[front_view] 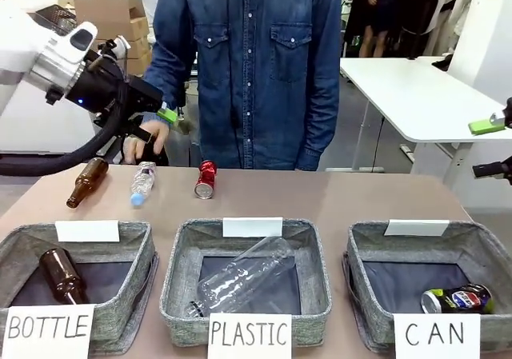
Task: Sort the can waste into the basket.
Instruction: Pick up the can waste from the table and place it in the right Fabric basket.
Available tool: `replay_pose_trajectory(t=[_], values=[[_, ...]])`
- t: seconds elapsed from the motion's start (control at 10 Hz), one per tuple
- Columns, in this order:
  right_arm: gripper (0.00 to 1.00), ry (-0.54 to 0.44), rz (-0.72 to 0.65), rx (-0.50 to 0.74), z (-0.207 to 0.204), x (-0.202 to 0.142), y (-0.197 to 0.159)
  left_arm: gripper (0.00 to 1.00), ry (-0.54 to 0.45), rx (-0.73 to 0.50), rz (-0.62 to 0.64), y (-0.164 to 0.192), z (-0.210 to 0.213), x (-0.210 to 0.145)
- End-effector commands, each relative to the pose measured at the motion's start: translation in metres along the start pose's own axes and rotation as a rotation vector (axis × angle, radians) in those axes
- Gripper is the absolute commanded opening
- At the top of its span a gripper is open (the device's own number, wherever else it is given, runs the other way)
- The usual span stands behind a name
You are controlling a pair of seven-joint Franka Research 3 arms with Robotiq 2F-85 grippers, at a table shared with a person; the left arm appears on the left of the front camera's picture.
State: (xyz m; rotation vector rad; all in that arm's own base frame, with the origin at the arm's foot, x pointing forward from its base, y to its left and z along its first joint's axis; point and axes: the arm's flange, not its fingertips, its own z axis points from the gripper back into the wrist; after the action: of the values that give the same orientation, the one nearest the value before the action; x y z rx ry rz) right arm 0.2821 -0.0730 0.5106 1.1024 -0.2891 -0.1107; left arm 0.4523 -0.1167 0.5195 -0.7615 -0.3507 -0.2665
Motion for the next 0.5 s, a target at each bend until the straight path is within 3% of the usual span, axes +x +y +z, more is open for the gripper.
replay_pose_trajectory(t=[0.0,0.4], values=[[1.0,-0.003,0.015,-0.011,0.001,0.001,-0.002,1.0,0.059,-0.071,0.0,0.005,0.059,-0.009],[1.0,-0.003,0.015,-0.011,0.001,0.001,-0.002,1.0,-0.06,-0.066,0.054,0.034,0.117,-0.056]])
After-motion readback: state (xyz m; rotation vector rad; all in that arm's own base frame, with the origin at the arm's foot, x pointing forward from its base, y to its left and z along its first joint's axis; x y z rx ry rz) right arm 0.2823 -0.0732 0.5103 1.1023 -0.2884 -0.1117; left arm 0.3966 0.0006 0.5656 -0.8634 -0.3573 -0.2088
